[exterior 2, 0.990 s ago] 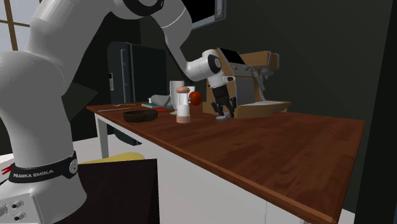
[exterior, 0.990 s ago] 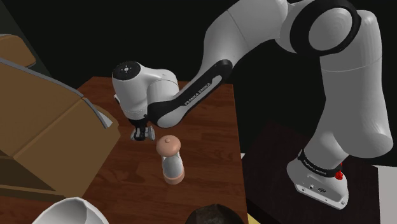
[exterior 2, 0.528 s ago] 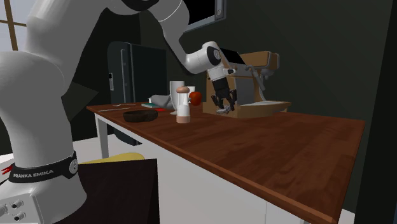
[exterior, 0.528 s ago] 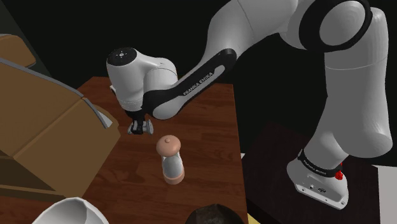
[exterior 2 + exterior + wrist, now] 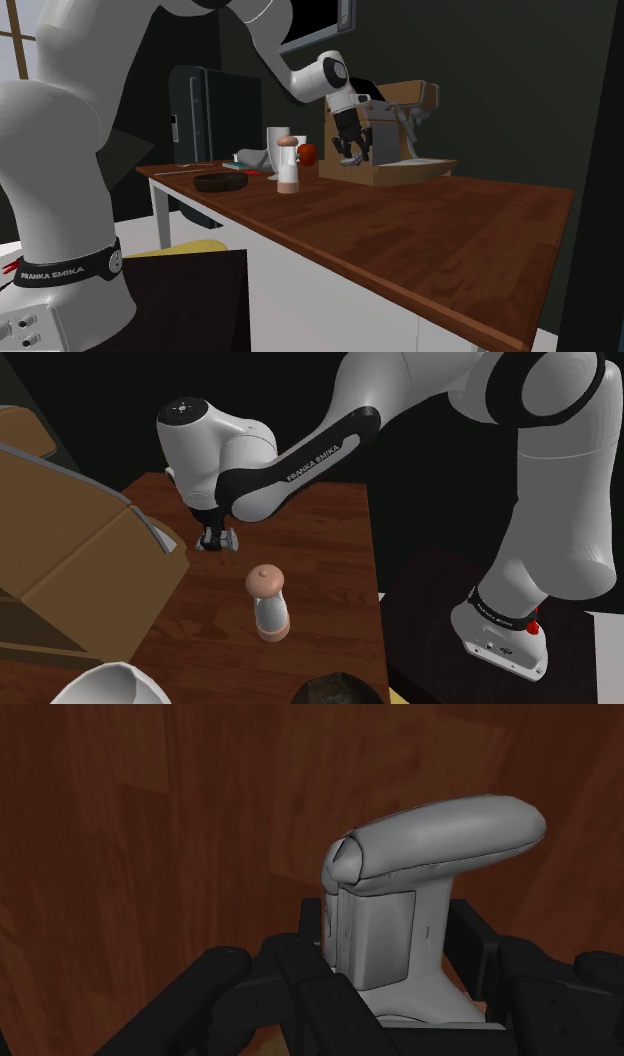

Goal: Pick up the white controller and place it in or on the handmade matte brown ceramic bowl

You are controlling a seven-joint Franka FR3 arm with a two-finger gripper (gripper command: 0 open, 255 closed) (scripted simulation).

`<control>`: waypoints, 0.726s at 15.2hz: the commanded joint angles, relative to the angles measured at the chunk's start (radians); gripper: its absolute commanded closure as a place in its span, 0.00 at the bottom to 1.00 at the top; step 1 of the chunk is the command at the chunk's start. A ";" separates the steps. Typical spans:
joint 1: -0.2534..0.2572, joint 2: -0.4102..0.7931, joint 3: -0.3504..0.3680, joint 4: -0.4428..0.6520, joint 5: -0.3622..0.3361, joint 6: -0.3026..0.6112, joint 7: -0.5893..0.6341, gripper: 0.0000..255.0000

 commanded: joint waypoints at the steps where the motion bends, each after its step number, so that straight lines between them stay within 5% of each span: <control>1: -0.001 -0.010 0.004 0.014 0.010 -0.022 -0.011 1.00; 6: -0.004 -0.028 0.011 0.041 0.027 -0.064 -0.030 1.00; 11: 0.017 -0.163 0.046 -0.143 0.048 -0.027 0.050 1.00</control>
